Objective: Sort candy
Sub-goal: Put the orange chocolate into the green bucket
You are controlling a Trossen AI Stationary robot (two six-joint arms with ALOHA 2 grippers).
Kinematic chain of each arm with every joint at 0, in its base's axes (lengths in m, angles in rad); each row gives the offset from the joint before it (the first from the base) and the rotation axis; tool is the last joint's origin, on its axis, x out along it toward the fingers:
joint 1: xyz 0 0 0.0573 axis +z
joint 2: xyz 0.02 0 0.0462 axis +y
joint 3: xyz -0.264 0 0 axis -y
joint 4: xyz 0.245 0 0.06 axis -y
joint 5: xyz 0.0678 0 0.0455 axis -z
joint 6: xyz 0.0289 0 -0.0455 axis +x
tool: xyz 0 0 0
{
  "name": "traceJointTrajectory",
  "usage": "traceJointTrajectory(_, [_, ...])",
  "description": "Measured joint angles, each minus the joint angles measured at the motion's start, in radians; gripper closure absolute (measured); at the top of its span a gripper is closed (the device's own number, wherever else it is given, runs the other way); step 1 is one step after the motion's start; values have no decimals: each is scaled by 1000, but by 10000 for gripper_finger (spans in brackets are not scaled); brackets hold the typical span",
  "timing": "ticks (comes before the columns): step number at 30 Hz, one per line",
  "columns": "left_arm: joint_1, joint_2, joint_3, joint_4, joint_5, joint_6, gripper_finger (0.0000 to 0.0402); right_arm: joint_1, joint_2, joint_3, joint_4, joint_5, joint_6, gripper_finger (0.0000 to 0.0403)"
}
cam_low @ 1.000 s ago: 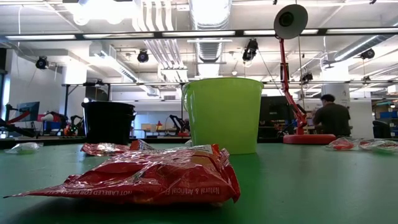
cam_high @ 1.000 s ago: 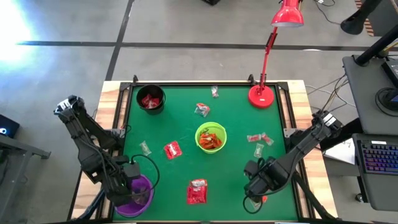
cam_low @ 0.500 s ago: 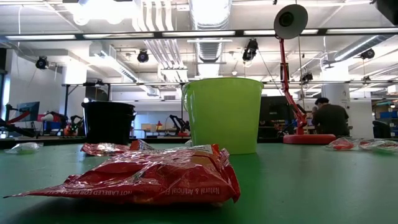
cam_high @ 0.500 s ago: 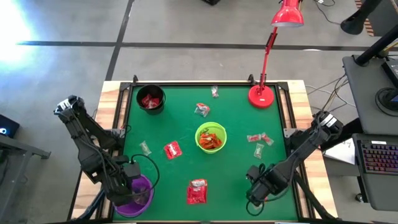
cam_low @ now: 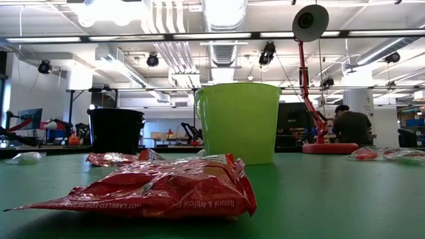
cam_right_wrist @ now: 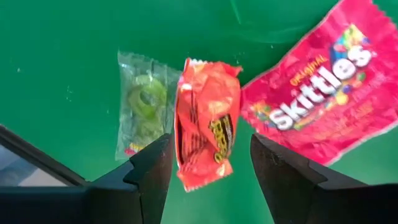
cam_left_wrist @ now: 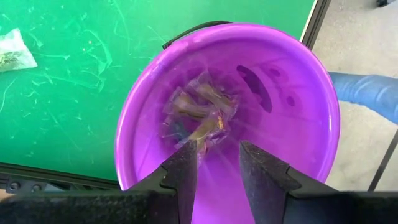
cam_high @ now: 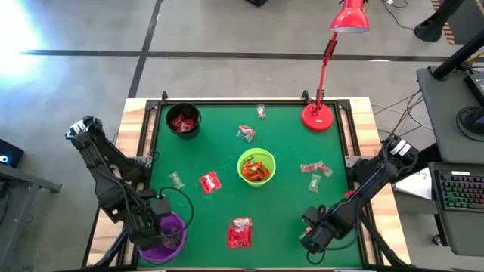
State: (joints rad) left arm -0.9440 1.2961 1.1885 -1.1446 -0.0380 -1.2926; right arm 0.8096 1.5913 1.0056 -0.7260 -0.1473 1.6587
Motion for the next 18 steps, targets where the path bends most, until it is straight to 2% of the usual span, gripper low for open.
traceJointTrajectory(8, [0, 0, 0, -1, 0, 0, 299, 0, 0, -35, 29, -2, 20, 198])
traceJointTrajectory(18, [0, 0, 0, -1, 0, 4, 299, 0, 0, -80, 111, -2, 62, 250])
